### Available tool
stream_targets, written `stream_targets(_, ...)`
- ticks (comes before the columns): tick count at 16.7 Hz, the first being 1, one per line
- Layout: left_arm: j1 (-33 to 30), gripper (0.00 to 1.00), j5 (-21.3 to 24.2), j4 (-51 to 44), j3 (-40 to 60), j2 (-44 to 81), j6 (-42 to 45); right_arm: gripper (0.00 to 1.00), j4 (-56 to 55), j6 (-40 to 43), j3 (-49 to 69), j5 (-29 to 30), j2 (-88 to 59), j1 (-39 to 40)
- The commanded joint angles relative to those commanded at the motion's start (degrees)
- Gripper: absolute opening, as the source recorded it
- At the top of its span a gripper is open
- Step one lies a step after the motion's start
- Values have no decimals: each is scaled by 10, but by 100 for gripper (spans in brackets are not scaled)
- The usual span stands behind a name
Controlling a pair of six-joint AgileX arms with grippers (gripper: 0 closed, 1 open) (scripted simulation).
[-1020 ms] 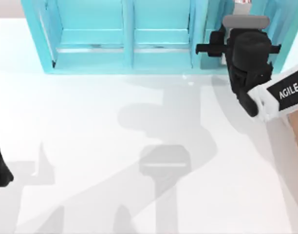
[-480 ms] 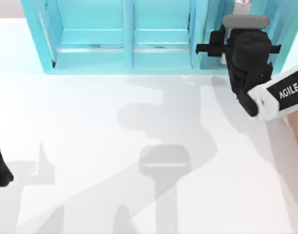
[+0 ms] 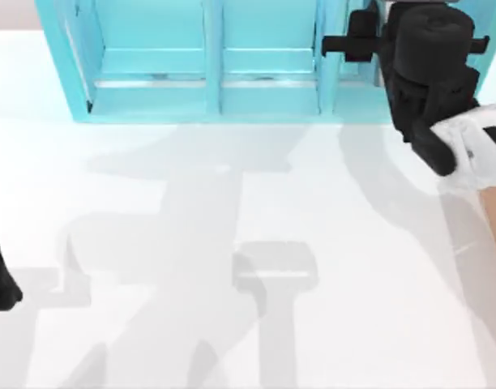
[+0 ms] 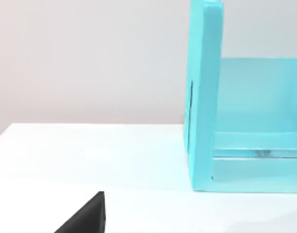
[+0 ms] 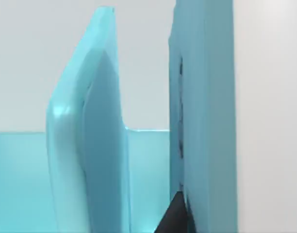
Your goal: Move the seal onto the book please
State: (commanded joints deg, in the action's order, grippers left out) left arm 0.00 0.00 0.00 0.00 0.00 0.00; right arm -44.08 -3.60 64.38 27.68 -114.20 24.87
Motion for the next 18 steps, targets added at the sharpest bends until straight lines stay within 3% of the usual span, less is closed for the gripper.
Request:
stream_targets(9,0,100,0,0,0,0,0,0,215,-18,-153,83,358,87)
stream_targets(18,0,100,0,0,0,0,0,0,238,-14,-173,95,386,99)
